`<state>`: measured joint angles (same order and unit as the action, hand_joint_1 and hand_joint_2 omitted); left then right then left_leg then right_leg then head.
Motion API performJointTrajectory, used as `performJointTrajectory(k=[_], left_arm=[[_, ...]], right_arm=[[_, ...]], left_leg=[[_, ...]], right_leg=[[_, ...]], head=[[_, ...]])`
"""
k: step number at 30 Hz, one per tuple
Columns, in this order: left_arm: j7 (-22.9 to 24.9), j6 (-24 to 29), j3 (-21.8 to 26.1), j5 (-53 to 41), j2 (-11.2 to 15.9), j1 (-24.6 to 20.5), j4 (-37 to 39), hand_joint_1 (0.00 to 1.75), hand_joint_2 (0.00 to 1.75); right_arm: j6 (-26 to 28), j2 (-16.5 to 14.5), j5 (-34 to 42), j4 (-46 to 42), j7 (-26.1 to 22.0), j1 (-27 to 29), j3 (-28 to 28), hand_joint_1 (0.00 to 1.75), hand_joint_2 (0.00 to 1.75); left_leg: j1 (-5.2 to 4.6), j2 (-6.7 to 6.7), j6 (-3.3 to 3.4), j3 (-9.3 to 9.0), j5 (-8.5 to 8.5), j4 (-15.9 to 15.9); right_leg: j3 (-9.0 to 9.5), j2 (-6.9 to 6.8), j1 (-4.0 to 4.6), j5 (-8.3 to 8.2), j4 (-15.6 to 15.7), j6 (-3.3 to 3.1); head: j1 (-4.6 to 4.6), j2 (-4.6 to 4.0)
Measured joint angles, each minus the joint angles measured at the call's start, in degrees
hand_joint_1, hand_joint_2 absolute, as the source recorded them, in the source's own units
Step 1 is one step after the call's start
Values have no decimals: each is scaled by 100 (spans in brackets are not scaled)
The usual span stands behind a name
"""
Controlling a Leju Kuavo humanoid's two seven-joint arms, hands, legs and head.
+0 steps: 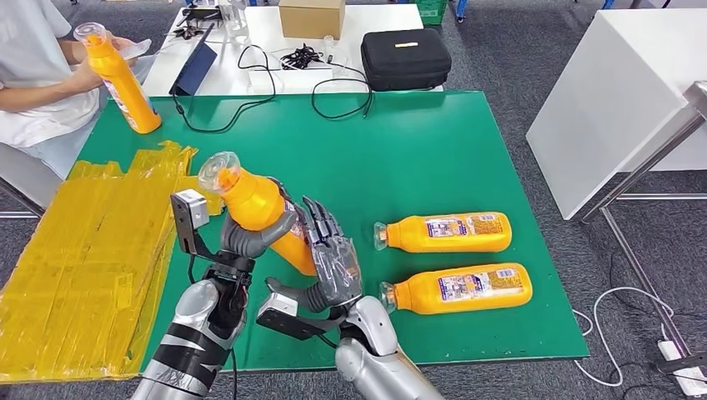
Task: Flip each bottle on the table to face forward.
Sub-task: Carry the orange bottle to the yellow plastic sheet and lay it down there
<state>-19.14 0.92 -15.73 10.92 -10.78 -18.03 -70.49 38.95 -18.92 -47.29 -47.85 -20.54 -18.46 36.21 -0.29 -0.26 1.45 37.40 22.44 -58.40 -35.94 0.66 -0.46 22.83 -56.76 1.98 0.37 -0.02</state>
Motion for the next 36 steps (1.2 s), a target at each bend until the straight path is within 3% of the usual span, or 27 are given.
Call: performJointTrajectory(k=[2, 6, 11, 15, 21, 23, 26, 31, 36], left_arm=[[-98, 561, 30, -493, 4, -56, -1, 175, 175], [-134, 1591, 96, -1800, 59, -163, 3, 175, 175], [316, 2990, 254, -4469, 267, -372, 233, 175, 175], [606, 3284, 419, -5348, 397, -462, 432, 175, 175], [2020, 3844, 656, -8939, 908, -791, 1348, 175, 175], [2347, 3876, 731, -9711, 1135, -854, 1692, 175, 175], [2476, 3883, 813, -9990, 1365, -892, 2040, 175, 175], [2553, 3883, 863, -10039, 1511, -947, 2337, 175, 175], [3497, 3656, 619, -10072, 1718, -1169, 2897, 175, 175]], right_arm=[[-13, 71, 127, -371, -44, 173, 14, 0, 0], [-165, 236, 313, -1209, -15, 509, -7, 0, 175], [-353, 466, 378, -2315, -13, 905, -214, 0, 175], [-438, 615, 391, -2912, -12, 1090, -376, 0, 175], [-341, 780, 639, -3596, -60, 1280, -844, 0, 175], [-335, 843, 711, -3763, -107, 1325, -1003, 0, 175], [-334, 919, 750, -3937, -143, 1373, -1152, 0, 175], [-333, 971, 754, -4072, -147, 1400, -1240, 0, 175], [-99, 1001, 632, -4127, -62, 1413, -1379, 0, 175]], left_leg=[[0, 0, 0, 1, 0, 0], [0, -5, 0, 4, 0, 0], [-1, -1, 0, 4, 0, 0], [-1, -3, 0, 3, 0, 0], [-1, 7, 0, -1, -1, 0], [0, 10, -1, -3, -1, 0], [2, 5, -2, -2, -1, 0], [1, -1, -1, 3, -1, 0], [-1, 4, -1, 2, -1, 0]], right_leg=[[0, 0, 0, 0, 0, 0], [-1, -2, 0, 0, 0, 0], [-1, -1, -1, 0, 0, 0], [0, -1, 0, 0, 0, 0], [0, 2, 0, -1, 0, 0], [-1, 5, 0, -1, 0, -1], [-2, 4, 1, 0, -1, -1], [-2, 2, 0, 1, -1, -1], [-1, 3, -1, -1, -1, -1]], head=[[-1, 0], [-1, 0], [-2, 0], [0, 0], [-1, 0], [-2, 0], [-1, 0], [-1, 0], [0, 0]])
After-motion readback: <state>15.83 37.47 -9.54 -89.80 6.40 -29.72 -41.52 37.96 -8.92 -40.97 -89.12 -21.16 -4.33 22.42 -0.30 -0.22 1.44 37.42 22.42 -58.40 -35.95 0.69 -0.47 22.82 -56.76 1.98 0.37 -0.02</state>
